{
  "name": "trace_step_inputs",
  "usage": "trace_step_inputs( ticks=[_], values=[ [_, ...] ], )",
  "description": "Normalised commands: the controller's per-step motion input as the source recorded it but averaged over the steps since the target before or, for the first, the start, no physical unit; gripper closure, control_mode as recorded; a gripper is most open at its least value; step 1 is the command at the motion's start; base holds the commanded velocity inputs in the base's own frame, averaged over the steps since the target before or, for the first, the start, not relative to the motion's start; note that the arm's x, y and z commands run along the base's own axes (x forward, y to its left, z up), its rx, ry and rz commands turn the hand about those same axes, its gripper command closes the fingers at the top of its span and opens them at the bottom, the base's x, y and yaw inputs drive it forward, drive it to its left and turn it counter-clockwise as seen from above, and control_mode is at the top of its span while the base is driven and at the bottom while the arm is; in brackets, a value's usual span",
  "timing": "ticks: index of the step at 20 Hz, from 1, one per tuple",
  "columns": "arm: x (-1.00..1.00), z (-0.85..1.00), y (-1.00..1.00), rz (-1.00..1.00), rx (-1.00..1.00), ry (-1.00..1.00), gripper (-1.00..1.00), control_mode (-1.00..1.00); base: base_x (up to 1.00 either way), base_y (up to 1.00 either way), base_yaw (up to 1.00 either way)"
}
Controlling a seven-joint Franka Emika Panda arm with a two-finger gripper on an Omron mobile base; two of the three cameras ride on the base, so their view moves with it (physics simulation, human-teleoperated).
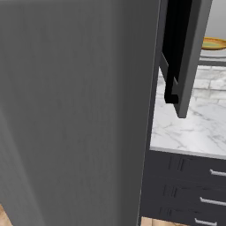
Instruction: Transport the fish from the fridge to the microwave and turn on the microwave.
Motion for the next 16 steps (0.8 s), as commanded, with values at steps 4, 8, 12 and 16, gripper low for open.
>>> trace_step_inputs(
  ticks=[4, 8, 12, 16],
  values=[
    [0.29, -0.04, 0.06, -0.06, 0.0, 0.02, -1.0, -1.0, 0.0, 0.0, 0.0],
    [0.26, 0.0, 0.01, -0.06, 0.01, 0.04, -1.0, -1.0, 0.0, 0.0, 0.0],
    [0.19, -0.06, 0.0, -0.05, 0.02, 0.05, -1.0, -1.0, 0.0, 0.0, 0.0],
    [0.15, -0.1, 0.0, -0.05, 0.02, 0.02, -1.0, -1.0, 0.0, 0.0, 0.0]
  ],
)
